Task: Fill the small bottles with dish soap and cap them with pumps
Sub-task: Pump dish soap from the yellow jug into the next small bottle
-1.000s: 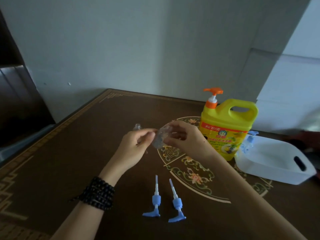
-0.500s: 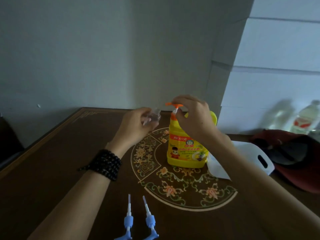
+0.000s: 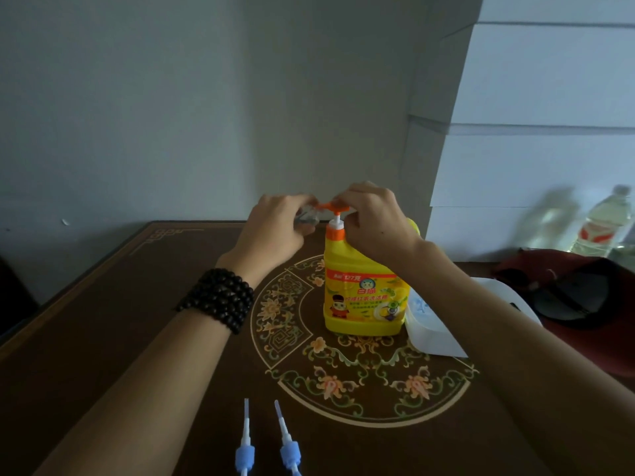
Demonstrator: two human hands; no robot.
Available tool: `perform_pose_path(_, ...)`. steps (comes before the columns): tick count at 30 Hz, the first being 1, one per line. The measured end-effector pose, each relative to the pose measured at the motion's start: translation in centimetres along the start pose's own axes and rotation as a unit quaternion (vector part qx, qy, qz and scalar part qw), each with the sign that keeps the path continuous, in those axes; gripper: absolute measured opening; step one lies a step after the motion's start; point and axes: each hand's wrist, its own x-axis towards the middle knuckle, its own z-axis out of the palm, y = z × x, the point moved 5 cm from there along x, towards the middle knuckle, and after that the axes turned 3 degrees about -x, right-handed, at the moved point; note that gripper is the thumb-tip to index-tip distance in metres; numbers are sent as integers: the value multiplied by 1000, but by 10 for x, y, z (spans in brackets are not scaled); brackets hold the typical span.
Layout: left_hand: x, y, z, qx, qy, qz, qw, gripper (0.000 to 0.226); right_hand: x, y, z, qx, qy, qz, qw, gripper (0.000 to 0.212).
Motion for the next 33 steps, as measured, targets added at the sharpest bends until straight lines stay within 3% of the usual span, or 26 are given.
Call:
perform_pose_path(4,-10,-2,10,1,5,9,1000,25,-10,3,11,0,9,13,1000,19)
perform_pose_path(7,-16,-2,16,-3,-2,12,1000,25,-18,1,14,20,10,20,1000,27)
perform_pose_path(10,-13,-1,9,-9,4,4,1000,25,-10,-3,7,21,-1,27,999,22)
perform_pose_path(13,-4,3,0,8,21,8,1000,28,5,-2,-4,7,-39,7,999,33)
perform_pose_path(15,-2,3,0,14,14,11,1000,27,10,1,-5,-11,-65,-5,998,28)
perform_pose_path(23,-16,1,13,-14,28,18,999,23,-10,5,13,33,16,27,999,22)
perform_pose_path(33,-6,7,1,3,46,29,999,28,1,5,-2,6,9,-16,1000,33)
